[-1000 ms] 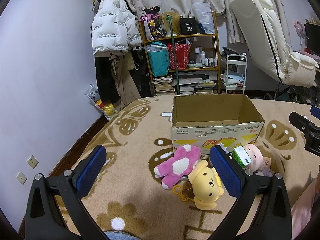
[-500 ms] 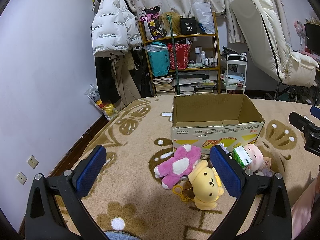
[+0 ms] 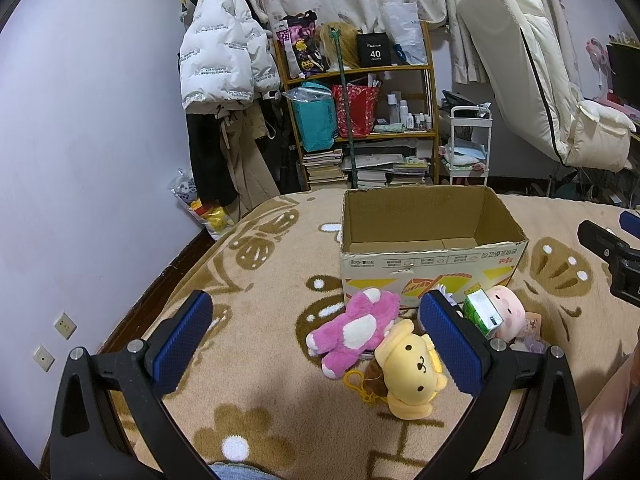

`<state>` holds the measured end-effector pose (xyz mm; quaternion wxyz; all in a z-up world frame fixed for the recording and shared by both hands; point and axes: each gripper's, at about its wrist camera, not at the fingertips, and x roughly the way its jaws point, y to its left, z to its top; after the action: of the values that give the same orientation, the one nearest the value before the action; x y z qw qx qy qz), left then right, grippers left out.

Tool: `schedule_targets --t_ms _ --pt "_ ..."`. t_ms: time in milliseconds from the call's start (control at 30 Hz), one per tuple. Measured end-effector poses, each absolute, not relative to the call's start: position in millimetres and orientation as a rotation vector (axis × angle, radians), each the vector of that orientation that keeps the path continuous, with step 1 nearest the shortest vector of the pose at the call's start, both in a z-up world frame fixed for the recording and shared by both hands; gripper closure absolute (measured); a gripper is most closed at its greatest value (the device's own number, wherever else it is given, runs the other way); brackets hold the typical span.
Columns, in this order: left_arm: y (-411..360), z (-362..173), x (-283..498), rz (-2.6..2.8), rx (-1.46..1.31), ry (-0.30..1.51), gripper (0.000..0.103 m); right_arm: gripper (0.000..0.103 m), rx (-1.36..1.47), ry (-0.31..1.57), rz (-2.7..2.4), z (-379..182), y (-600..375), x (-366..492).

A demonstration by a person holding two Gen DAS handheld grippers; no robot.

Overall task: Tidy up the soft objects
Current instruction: 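Lower the left tool onto the pink plush while the right tool lowers onto the pink marshmallow plush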

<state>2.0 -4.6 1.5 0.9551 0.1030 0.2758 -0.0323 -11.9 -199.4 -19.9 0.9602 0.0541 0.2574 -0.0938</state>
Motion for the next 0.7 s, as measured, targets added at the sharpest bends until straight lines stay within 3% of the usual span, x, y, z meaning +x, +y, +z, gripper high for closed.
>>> schedule_targets --t_ms 700 --pt "-6 -37 99 -0.033 0.231 0.785 0.001 0.0 0.304 0.789 -0.112 -78 -227 66"
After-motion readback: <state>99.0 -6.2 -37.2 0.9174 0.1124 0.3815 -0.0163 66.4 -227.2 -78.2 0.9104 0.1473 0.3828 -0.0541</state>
